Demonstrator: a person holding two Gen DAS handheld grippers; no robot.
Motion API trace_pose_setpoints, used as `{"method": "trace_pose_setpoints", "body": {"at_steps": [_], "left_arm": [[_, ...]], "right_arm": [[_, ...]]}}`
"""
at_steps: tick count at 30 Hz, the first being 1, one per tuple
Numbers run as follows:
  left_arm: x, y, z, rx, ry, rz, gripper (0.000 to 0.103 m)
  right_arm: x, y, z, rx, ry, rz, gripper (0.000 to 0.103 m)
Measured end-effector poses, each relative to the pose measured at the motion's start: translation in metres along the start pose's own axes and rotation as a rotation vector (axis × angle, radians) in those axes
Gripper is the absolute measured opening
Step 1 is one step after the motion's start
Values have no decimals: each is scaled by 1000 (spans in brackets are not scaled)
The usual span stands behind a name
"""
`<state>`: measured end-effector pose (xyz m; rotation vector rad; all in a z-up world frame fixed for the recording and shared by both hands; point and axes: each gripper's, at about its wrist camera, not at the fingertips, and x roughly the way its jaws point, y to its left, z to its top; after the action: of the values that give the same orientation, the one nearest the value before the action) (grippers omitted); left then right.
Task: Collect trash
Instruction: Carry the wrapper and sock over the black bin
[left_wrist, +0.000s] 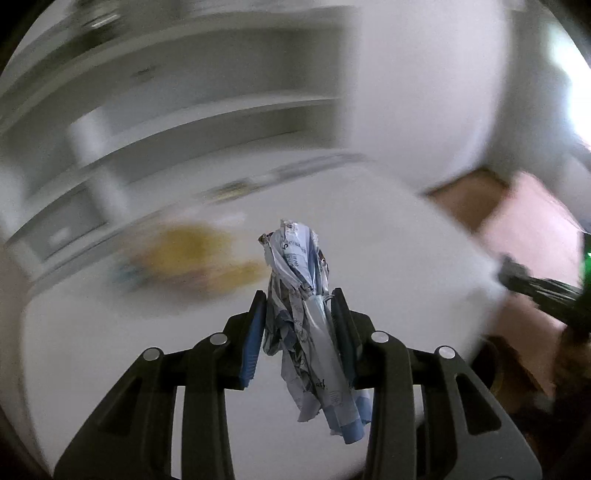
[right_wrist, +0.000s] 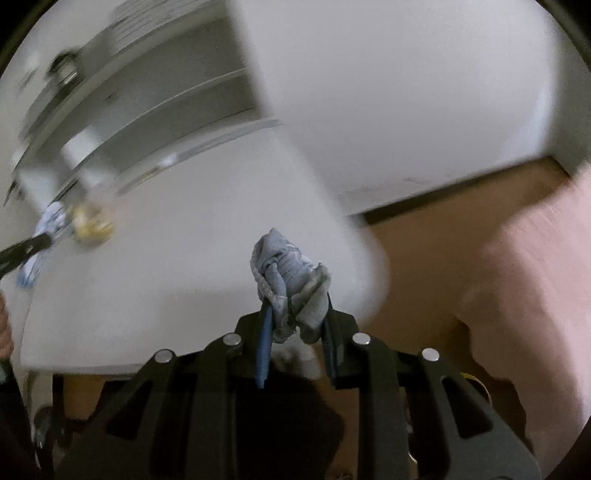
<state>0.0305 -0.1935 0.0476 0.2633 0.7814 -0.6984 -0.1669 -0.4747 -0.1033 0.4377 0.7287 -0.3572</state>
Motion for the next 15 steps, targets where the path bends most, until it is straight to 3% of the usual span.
{"method": "trace_pose_setpoints", "body": {"at_steps": [4, 8, 11, 15], "left_arm": [[27, -125, 7, 183, 6, -263, 35], [53, -247, -13, 350, 43, -521, 35], [92, -320, -42, 435, 88, -630, 35], [166, -387, -89, 502, 180, -632, 35]], "right_arm": [[-17, -76, -28, 167, -7, -143, 23], [-25, -151, -72, 322, 27, -245, 23], [-19, -206, -105, 443, 73, -316, 23], [4, -270, -144, 593, 136, -375, 23]]}}
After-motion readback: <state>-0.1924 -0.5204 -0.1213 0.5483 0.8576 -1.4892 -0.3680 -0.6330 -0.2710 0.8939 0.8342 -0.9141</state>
